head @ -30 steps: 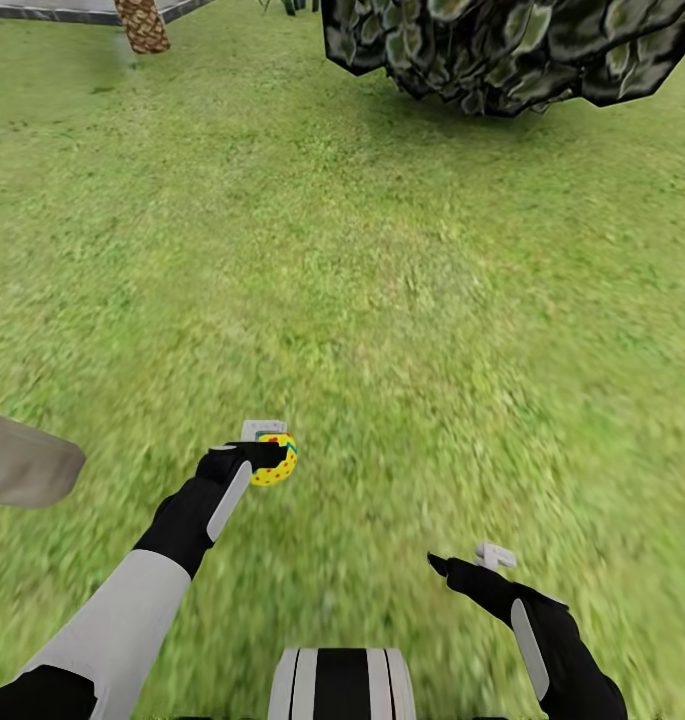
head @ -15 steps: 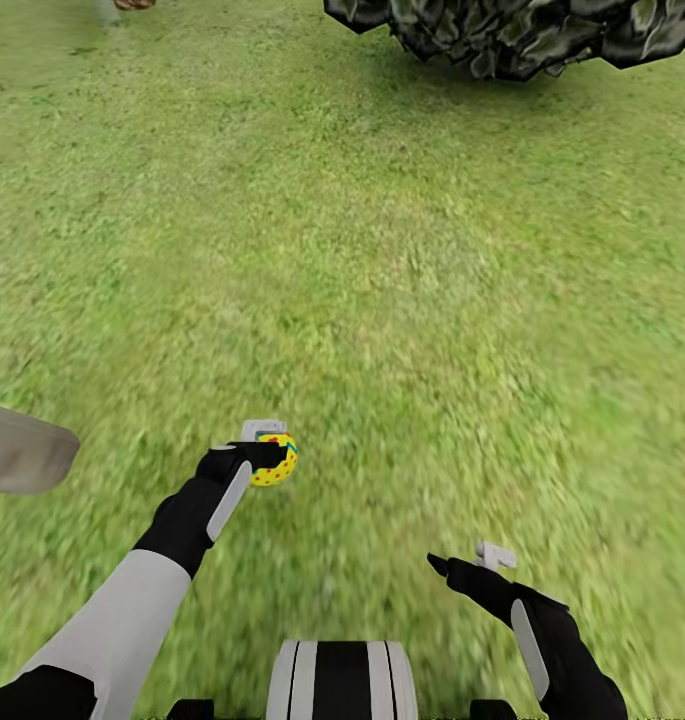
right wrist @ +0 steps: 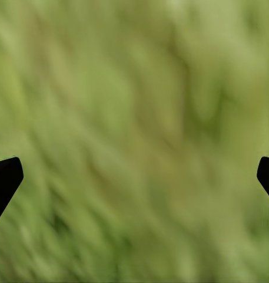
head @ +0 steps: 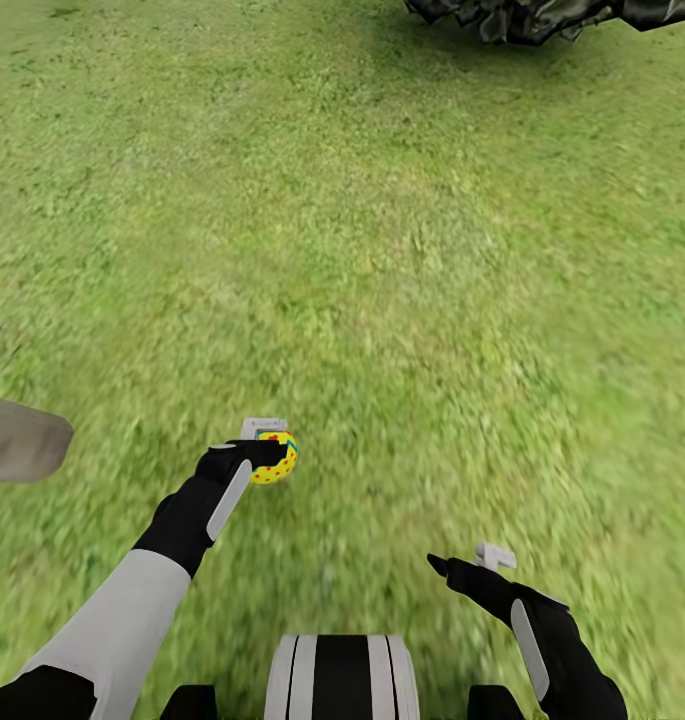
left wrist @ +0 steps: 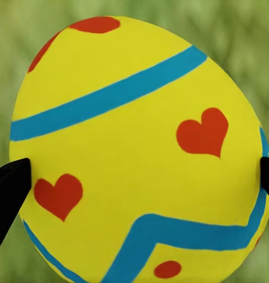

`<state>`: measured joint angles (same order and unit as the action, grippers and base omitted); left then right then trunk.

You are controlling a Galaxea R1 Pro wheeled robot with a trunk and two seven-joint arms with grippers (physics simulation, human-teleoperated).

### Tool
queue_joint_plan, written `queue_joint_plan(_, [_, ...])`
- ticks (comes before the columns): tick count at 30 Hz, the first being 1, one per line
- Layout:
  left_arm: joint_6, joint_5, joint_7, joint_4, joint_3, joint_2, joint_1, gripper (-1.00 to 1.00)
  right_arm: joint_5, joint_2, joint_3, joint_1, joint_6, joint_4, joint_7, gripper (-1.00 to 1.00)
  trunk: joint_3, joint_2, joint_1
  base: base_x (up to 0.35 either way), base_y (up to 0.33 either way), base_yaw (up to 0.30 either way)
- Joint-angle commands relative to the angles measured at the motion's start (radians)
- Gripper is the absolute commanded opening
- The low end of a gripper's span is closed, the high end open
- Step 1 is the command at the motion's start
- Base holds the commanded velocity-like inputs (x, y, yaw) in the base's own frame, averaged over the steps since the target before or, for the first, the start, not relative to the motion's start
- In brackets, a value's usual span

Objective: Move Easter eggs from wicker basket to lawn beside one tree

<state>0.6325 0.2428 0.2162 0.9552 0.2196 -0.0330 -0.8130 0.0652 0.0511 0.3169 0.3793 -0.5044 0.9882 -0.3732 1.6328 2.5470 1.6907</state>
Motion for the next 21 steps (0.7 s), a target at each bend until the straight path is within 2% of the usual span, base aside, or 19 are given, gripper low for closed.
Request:
queue_joint_plan(1, [0.003,0.013,0.009,-0.010,0.002,0.001,0.000,-1.00,0.006,0.001,0.004,0.001,-0.008,0.001,-0.003,1.00,0.001,0.000,0.000,0.000,0.000,0.000])
queue_joint_plan(5, [0.003,0.013,0.009,-0.010,0.002,0.001,0.000,-1.00,0.007,0.001,0.004,0.001,-0.008,0.001,-0.003,1.00,0.016,0.001,0.002,0.000,0.000,0.000])
queue_joint_plan(13, [0.003,0.013,0.009,-0.010,0.001,0.001,0.000,-1.00,0.007,0.001,0.005,0.000,-0.008,0.001,-0.003,1.00,0.016,0.001,0.002,0.000,0.000,0.000])
queue_joint_plan(14, [0.003,0.013,0.009,-0.009,0.001,0.001,0.000,1.00,0.007,0.001,0.005,0.001,-0.008,0.001,-0.003,1.00,0.016,0.001,0.002,0.000,0.000,0.000])
queue_joint_plan(21, [0.003,0.013,0.012,-0.009,0.001,0.001,0.000,1.00,0.007,0.001,0.005,0.000,-0.008,0.001,-0.003,1.00,0.016,0.001,0.002,0.000,0.000,0.000])
